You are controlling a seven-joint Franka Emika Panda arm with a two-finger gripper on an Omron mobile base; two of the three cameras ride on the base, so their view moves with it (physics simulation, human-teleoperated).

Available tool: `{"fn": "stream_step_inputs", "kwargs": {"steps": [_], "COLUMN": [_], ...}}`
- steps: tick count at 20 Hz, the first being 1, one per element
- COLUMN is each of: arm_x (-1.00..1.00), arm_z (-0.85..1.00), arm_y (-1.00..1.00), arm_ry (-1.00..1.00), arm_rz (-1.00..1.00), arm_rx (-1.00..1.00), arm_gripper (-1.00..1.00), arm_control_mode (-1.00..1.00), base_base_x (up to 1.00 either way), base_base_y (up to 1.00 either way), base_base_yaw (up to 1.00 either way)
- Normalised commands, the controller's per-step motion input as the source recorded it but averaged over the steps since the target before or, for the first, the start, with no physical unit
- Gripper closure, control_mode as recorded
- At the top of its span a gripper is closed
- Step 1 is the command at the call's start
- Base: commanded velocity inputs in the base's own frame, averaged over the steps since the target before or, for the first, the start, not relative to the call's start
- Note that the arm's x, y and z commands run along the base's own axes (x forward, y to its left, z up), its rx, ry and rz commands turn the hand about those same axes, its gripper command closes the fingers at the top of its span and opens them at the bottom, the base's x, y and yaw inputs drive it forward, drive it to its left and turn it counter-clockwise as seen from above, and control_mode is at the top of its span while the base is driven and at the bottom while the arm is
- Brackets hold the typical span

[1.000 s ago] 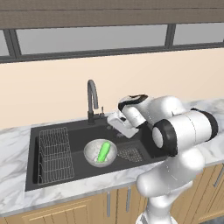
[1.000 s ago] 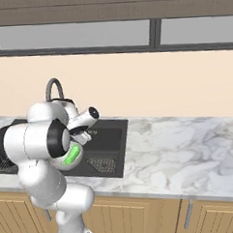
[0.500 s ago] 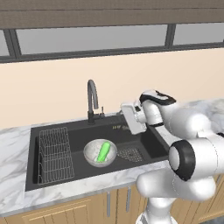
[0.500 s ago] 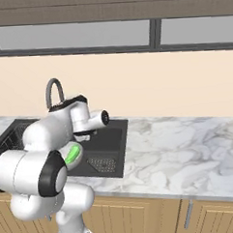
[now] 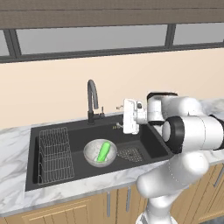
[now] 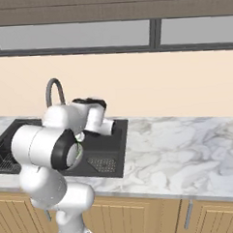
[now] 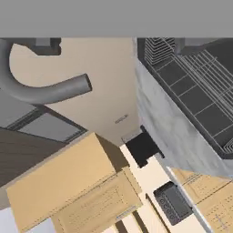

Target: Pick the corn from the cabinet and place it in the bowl. Then pick the bowl and place it in the sink. Then turn on the sink facuet.

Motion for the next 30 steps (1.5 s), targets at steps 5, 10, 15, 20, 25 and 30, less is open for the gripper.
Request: {"fn": "stream_step_inputs", "kwargs": {"steps": [5, 10, 15, 20, 25, 30], "arm_x": [0.43, 0.56, 0.64, 0.44, 0.35, 0.33], "arm_z": [-0.02, -0.01, 0.00, -0.05, -0.19, -0.17], "arm_y": [0.03, 0.00, 0.01, 0.02, 0.21, 0.33], "arm_ry": [0.29, 0.28, 0.31, 0.27, 0.20, 0.10], "arm_rz": [-0.27, -0.18, 0.00, 0.03, 0.02, 0.02], "arm_rx": [0.60, 0.40, 0.19, 0.13, 0.04, 0.00], "arm_gripper": [-1.00, -1.00, -1.00, -1.00, -1.00, -1.00], "arm_control_mode": [-1.00, -1.00, -1.00, -1.00, -1.00, -1.00], "base_base_x": [0.00, 0.00, 0.00, 0.00, 0.00, 0.00], "base_base_y": [0.00, 0.00, 0.00, 0.00, 0.00, 0.00], "base_base_yaw": [0.00, 0.00, 0.00, 0.00, 0.00, 0.00]}}
